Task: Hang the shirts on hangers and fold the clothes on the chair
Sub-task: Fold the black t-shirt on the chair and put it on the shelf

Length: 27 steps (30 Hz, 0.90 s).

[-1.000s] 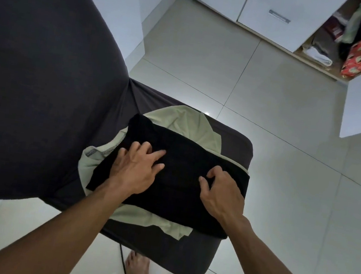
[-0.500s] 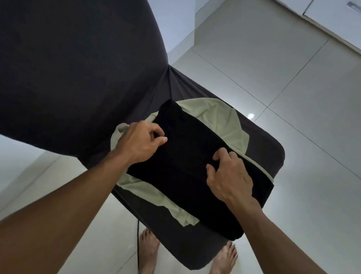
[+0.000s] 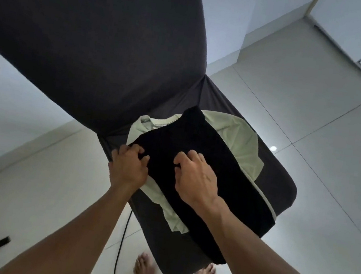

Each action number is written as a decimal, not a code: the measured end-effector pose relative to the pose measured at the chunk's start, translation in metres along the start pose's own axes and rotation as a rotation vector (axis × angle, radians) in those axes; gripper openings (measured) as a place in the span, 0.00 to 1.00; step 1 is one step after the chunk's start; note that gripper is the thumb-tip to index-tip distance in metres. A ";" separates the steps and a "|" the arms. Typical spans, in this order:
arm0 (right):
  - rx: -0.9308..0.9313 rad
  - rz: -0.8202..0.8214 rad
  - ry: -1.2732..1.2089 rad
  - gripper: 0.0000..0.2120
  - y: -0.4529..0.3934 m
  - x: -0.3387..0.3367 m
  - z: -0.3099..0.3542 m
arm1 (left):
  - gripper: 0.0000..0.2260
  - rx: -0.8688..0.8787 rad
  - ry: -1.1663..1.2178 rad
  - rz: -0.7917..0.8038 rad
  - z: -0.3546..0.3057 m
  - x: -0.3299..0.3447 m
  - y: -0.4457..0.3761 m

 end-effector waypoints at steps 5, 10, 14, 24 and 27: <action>-0.063 0.095 0.058 0.14 -0.018 0.022 0.017 | 0.11 0.148 -0.050 0.037 -0.002 -0.001 -0.013; -0.009 0.091 0.042 0.14 -0.018 0.026 0.007 | 0.03 0.228 0.315 -0.046 -0.007 0.000 -0.024; -0.003 0.100 0.041 0.14 -0.020 0.026 0.007 | 0.05 0.051 0.301 -0.014 -0.002 0.011 -0.034; 0.092 0.050 0.059 0.13 -0.009 0.011 0.009 | 0.09 0.110 0.239 0.001 0.007 0.019 -0.010; 0.182 0.009 0.032 0.11 -0.001 -0.008 -0.006 | 0.06 0.100 0.323 -0.045 0.003 0.008 0.002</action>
Point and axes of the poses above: each hand's wrist, its own y-axis away from the middle knuckle, its own x-axis out of the palm, z = x × y, the point moved 4 cm from there along -y, towards the middle knuckle, and after that the axes turned 9 degrees about y, right-handed, at the moved point
